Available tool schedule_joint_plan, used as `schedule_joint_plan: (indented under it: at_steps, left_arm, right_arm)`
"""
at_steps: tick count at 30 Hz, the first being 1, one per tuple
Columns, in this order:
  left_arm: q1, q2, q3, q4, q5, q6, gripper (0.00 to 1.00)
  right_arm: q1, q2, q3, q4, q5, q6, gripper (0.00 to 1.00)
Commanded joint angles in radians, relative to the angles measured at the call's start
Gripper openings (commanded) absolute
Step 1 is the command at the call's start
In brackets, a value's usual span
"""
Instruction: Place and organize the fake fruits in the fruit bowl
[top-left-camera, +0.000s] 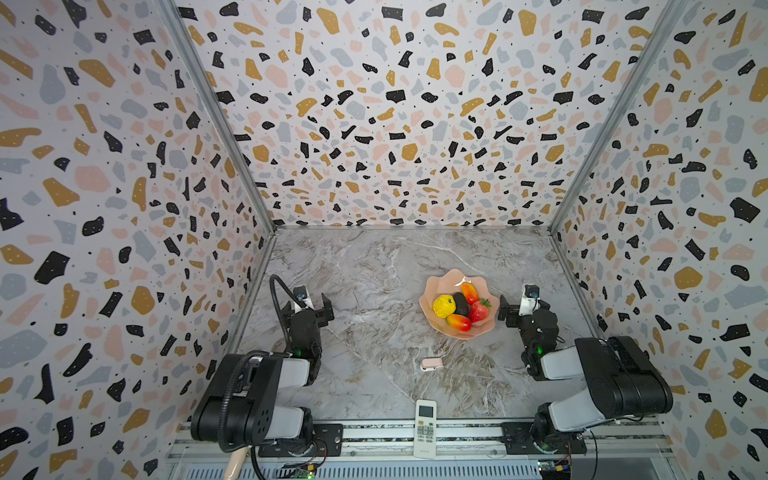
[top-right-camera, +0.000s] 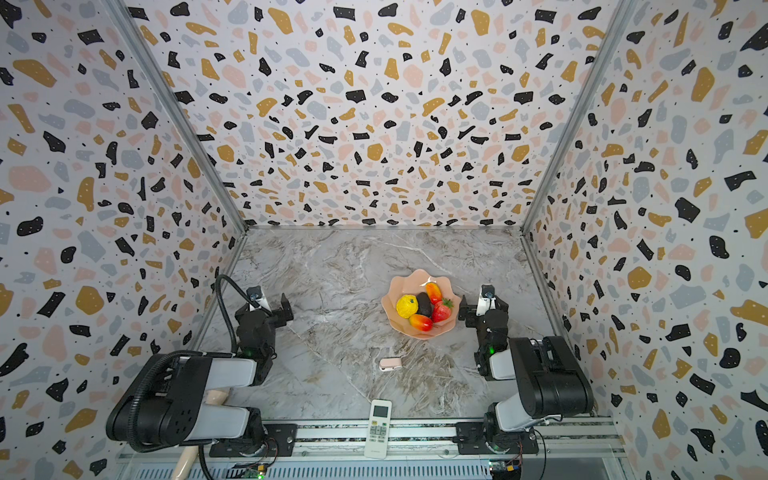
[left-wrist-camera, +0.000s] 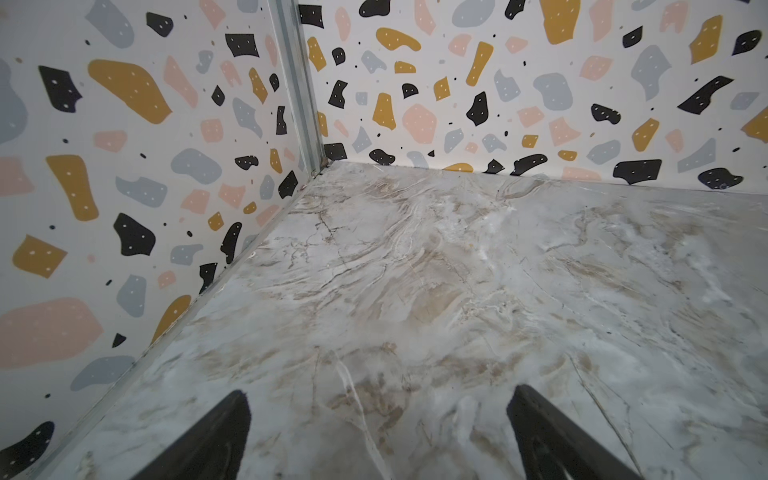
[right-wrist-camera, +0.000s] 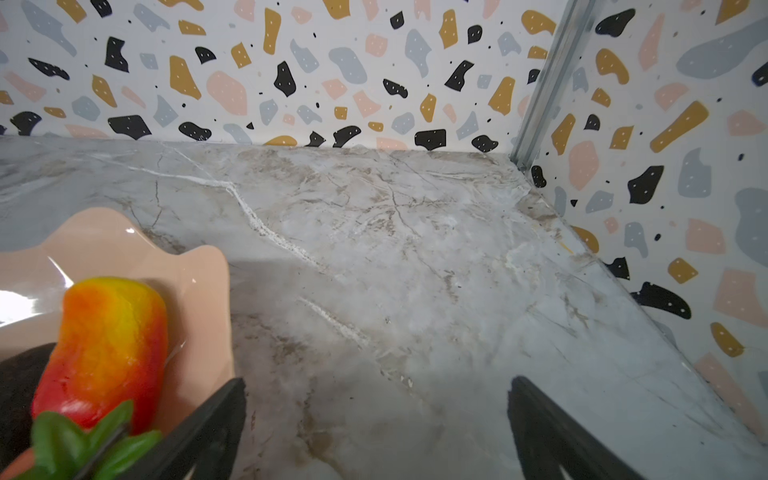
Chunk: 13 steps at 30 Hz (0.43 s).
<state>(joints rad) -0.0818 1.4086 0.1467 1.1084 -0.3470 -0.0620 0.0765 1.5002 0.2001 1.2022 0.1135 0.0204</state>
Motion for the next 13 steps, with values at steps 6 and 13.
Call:
schedule_joint_plan:
  at_steps: [6, 13]
  left_arm:
    - [0.007, -0.012, 0.025, 0.077, 0.04, 0.029, 1.0]
    - [0.007, -0.013, 0.017, 0.091, 0.042, 0.028, 0.99]
  right_arm:
    - [0.01, -0.012, 0.002, 0.05, 0.021, -0.008, 0.99]
    - [0.009, -0.013, -0.001, 0.054, 0.019, -0.01, 0.99]
